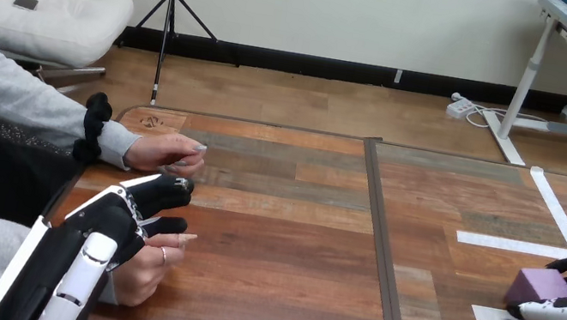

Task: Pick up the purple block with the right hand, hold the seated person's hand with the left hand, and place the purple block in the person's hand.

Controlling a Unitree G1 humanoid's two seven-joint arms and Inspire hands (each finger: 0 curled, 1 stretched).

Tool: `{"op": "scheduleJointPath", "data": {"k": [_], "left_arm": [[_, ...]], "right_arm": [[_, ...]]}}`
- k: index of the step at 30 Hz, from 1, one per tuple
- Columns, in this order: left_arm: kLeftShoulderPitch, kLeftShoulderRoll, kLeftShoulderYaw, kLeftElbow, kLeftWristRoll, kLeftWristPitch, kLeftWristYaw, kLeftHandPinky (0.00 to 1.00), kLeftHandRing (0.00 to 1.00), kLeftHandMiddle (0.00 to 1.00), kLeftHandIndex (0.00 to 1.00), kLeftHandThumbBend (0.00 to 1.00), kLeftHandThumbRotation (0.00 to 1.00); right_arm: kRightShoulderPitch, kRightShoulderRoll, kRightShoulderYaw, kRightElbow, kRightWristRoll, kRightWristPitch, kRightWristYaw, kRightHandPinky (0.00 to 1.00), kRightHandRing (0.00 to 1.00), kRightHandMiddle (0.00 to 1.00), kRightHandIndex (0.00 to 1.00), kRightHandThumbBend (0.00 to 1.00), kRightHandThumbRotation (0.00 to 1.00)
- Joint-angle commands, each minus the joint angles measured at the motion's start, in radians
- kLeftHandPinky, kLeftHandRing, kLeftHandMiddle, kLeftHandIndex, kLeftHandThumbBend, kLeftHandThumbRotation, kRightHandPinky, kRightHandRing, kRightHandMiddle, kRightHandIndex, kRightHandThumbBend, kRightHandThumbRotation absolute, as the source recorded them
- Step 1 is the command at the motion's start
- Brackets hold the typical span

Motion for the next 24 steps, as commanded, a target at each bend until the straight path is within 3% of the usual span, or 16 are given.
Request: {"op": "scheduleJointPath", "data": {"k": [1, 24], "left_arm": [[-0.05, 0.012, 0.006, -0.039, -0.017, 0.005, -0.009, 0.76, 0.84, 0.81, 0.74, 0.43, 0.89], [-0.048, 0.008, 0.01, -0.052, -0.009, 0.011, -0.001, 0.77, 0.84, 0.81, 0.74, 0.4, 0.88]], "right_arm": [[0.02, 0.072, 0.027, 0.002, -0.015, -0.04, -0.006, 0.45, 0.5, 0.54, 0.54, 0.81, 0.0], [0.013, 0.067, 0.043, 0.002, -0.018, -0.083, -0.02, 0.39, 0.45, 0.48, 0.48, 0.82, 0.0]]}}
